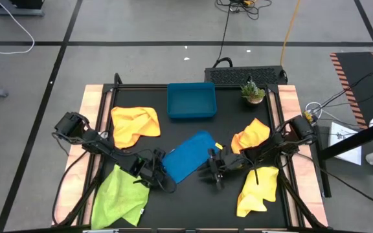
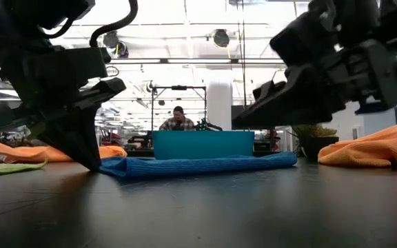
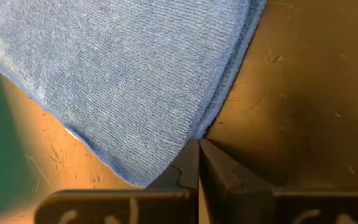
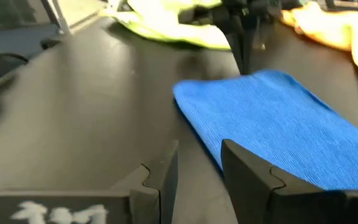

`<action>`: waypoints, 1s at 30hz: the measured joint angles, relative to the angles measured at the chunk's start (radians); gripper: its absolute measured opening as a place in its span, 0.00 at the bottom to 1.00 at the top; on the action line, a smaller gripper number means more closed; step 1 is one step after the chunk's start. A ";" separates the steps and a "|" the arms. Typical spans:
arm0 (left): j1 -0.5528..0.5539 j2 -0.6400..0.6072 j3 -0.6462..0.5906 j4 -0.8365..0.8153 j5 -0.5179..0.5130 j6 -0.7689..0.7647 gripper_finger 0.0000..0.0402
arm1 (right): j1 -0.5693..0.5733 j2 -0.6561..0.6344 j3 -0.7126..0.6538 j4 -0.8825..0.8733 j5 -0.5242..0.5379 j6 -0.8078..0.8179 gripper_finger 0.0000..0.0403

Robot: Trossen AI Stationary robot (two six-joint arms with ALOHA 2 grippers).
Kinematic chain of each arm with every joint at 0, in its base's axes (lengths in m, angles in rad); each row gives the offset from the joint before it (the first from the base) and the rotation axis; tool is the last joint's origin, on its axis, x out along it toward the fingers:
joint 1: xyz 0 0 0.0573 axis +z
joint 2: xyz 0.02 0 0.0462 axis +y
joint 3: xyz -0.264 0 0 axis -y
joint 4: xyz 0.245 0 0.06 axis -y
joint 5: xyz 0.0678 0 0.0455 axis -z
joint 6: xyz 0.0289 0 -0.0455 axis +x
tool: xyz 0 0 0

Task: Fold microfiber towels
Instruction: Fold the blue microfiber cloth

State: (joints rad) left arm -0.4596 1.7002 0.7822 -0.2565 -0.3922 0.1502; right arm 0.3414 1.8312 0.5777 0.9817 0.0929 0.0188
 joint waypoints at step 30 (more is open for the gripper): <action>-0.023 0.002 0.014 -0.017 -0.108 -0.050 0.48 | 0.000 -0.004 0.001 0.061 -0.038 -0.008 0.29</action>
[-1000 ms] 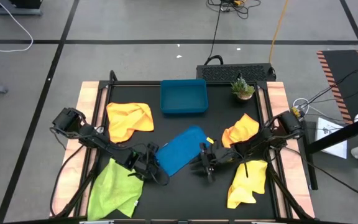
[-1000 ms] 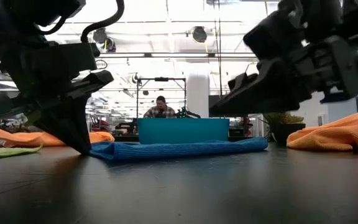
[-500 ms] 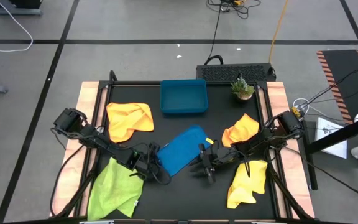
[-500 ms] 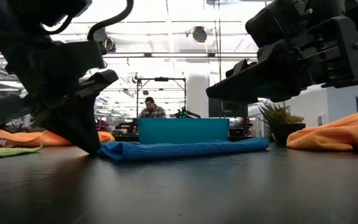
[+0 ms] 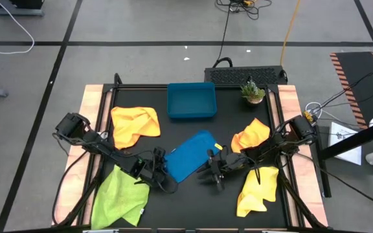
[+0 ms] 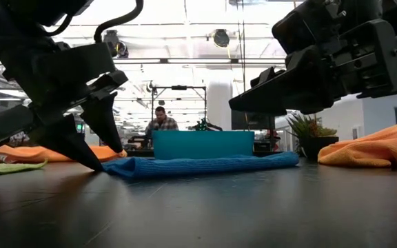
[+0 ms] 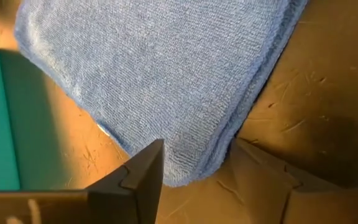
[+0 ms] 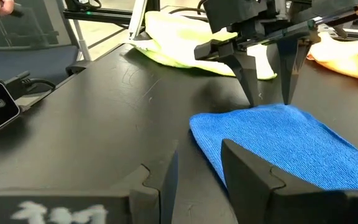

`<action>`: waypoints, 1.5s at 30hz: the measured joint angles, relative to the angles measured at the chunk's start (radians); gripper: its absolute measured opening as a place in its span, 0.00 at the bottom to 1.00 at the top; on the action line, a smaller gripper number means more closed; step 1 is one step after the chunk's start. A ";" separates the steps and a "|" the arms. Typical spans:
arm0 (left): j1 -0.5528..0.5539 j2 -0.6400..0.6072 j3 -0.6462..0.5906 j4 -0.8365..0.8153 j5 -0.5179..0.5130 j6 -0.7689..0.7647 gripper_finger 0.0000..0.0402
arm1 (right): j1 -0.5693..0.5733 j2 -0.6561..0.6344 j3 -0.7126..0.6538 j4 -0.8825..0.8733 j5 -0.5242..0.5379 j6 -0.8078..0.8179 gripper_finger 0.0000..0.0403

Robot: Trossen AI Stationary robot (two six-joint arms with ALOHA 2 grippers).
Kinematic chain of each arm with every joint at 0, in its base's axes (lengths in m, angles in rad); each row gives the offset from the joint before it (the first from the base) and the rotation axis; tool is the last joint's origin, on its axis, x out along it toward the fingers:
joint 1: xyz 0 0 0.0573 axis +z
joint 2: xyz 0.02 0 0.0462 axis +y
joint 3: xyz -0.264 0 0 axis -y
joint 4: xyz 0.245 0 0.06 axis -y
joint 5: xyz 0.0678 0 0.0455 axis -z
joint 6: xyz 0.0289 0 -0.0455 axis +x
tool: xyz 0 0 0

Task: Fold microfiber towels
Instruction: Fold the blue microfiber cloth

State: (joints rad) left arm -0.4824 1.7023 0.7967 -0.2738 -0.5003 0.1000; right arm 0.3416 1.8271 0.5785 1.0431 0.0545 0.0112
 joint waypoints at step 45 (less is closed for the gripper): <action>0.014 0.000 0.047 0.019 0.085 0.022 0.00 | 0.100 0.000 0.106 -0.118 0.008 -0.040 0.29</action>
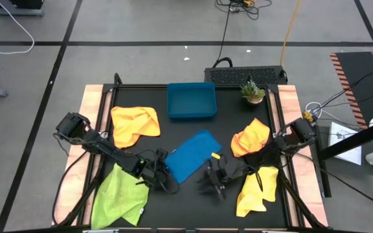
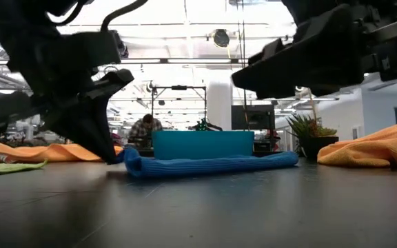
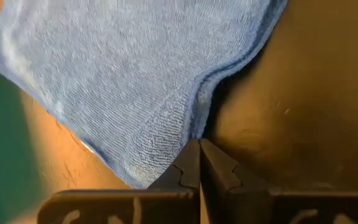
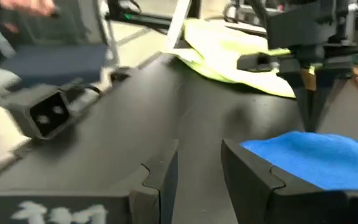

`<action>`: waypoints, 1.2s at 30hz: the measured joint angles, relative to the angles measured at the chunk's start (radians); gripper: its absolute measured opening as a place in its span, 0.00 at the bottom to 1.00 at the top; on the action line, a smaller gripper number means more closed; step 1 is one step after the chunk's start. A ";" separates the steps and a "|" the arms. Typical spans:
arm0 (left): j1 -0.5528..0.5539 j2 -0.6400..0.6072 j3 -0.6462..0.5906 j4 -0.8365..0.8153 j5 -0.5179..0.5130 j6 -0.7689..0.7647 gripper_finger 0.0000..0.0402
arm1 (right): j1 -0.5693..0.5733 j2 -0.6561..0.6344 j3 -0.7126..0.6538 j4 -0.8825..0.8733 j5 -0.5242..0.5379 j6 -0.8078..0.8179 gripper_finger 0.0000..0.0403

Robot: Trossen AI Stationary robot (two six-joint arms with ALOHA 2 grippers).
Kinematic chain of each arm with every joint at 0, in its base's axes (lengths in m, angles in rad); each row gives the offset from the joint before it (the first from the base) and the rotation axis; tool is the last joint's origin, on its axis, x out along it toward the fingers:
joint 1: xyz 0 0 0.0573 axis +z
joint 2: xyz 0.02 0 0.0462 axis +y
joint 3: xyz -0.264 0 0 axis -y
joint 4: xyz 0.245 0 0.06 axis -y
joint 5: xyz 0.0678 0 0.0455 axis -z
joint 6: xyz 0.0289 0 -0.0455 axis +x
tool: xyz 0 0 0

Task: Fold microfiber towels
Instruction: Fold the blue microfiber cloth

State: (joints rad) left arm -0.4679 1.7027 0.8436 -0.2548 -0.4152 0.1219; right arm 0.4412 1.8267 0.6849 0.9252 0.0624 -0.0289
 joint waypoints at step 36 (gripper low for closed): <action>0.044 0.000 0.033 -0.042 0.074 -0.002 0.00 | -0.069 0.310 0.356 -0.287 0.148 -0.078 0.53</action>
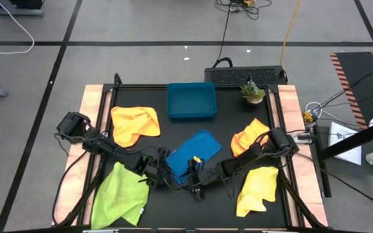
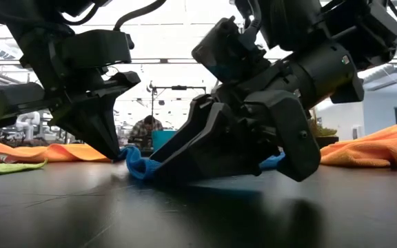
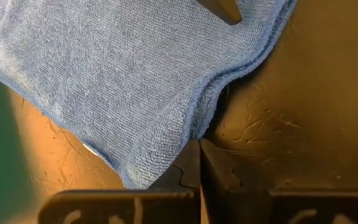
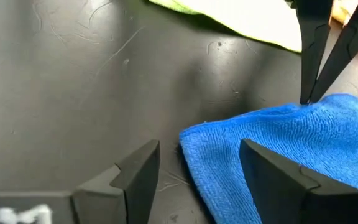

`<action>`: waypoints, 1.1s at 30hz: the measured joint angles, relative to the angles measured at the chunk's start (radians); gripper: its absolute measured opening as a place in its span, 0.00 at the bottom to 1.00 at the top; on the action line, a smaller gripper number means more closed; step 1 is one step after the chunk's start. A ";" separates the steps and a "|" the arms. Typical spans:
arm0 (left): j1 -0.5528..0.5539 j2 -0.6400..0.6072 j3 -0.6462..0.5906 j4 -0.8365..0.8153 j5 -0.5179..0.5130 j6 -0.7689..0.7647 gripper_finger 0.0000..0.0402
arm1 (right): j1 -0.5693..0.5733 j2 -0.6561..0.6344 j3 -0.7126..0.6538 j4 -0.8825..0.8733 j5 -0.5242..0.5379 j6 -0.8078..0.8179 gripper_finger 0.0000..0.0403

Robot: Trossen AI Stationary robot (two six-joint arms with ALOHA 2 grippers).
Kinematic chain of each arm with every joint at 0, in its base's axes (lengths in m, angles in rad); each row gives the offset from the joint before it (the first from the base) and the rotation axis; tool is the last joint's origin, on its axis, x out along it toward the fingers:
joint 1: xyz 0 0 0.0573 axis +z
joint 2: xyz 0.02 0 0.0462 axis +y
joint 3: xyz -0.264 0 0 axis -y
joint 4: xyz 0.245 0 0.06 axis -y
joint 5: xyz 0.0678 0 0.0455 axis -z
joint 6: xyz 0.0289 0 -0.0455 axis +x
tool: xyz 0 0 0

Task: Fold microfiber towels
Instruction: Fold the blue microfiber cloth

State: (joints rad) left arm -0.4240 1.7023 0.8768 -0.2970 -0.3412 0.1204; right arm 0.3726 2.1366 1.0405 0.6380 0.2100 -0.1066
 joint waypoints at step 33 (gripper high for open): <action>-0.070 -0.002 0.000 -0.057 -0.158 -0.204 0.61 | 0.001 -0.115 -0.003 -0.129 0.056 0.080 0.00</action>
State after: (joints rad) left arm -0.4943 1.7008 0.8772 -0.3538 -0.4997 -0.0839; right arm 0.3737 2.0221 1.0370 0.5089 0.2657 -0.0265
